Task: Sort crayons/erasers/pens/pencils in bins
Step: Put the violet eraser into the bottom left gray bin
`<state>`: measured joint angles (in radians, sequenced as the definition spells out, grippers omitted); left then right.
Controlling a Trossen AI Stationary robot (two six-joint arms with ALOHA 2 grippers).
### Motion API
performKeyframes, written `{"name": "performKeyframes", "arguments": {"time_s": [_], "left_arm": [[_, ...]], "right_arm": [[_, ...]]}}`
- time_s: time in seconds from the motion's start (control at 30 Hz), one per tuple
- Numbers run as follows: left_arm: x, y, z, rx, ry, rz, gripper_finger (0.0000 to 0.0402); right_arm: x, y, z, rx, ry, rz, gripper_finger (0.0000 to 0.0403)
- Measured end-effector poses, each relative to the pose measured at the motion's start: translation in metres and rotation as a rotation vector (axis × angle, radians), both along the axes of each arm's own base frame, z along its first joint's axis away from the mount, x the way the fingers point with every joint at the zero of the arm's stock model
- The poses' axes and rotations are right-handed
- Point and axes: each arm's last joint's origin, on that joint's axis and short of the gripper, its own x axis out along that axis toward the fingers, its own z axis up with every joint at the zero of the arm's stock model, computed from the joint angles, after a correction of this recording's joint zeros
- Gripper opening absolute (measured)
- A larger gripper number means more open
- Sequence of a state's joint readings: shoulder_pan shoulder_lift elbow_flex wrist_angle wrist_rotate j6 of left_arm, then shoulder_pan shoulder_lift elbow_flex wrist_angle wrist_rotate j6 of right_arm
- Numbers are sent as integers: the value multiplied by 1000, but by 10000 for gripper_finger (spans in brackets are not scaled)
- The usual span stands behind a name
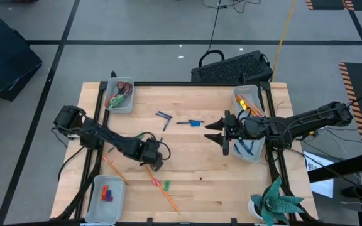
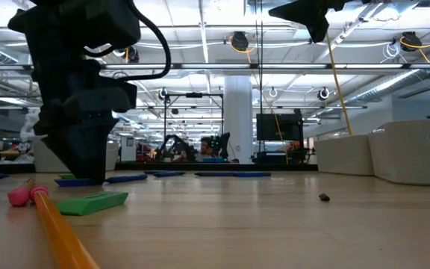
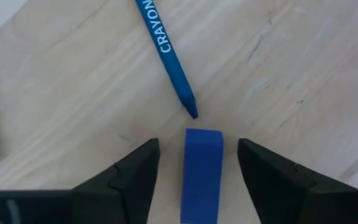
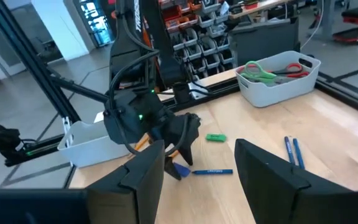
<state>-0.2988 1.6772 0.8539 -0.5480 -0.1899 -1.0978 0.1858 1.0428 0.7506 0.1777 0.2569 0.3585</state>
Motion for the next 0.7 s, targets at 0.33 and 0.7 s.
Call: {"name": "performKeyframes", "arguments": {"time_s": [0.33, 0.7], "left_arm": [[2, 13, -1, -85, 46, -52, 248], [4, 13, -2, -94, 33, -72, 247]], "right_arm": [[-4, 21, 0, -97, 3, 227, 187], [-5, 27, 4, -274, -51, 281, 187]]}}
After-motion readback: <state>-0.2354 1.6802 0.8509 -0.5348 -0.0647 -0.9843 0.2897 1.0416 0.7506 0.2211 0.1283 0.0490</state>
